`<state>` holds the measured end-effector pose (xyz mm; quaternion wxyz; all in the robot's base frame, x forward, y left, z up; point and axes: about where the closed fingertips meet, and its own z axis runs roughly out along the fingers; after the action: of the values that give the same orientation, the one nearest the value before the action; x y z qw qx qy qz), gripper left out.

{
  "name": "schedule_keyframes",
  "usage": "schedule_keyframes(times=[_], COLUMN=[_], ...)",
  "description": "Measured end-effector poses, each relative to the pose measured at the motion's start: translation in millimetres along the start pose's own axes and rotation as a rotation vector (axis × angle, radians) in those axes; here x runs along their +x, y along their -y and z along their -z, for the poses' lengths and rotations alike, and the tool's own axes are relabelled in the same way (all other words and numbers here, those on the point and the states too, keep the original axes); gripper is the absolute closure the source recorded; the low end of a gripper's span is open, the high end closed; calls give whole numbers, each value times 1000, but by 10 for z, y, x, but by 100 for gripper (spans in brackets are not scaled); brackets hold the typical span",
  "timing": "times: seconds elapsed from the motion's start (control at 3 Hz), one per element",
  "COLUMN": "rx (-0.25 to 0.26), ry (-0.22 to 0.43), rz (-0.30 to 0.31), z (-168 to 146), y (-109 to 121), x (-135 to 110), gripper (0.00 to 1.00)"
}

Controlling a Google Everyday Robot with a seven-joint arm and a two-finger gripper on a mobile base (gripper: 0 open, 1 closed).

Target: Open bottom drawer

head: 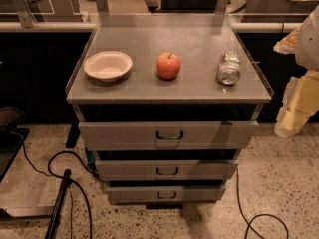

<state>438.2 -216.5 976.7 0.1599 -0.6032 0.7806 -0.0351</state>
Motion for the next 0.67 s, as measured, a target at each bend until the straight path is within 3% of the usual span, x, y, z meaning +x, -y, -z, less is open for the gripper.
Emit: schedule_keyframes(times=[0.33, 0.67], rx=[0, -39], ry=[0, -1], rz=[0, -31], z=[0, -228], y=[0, -178], x=[0, 76], gripper=[0, 0])
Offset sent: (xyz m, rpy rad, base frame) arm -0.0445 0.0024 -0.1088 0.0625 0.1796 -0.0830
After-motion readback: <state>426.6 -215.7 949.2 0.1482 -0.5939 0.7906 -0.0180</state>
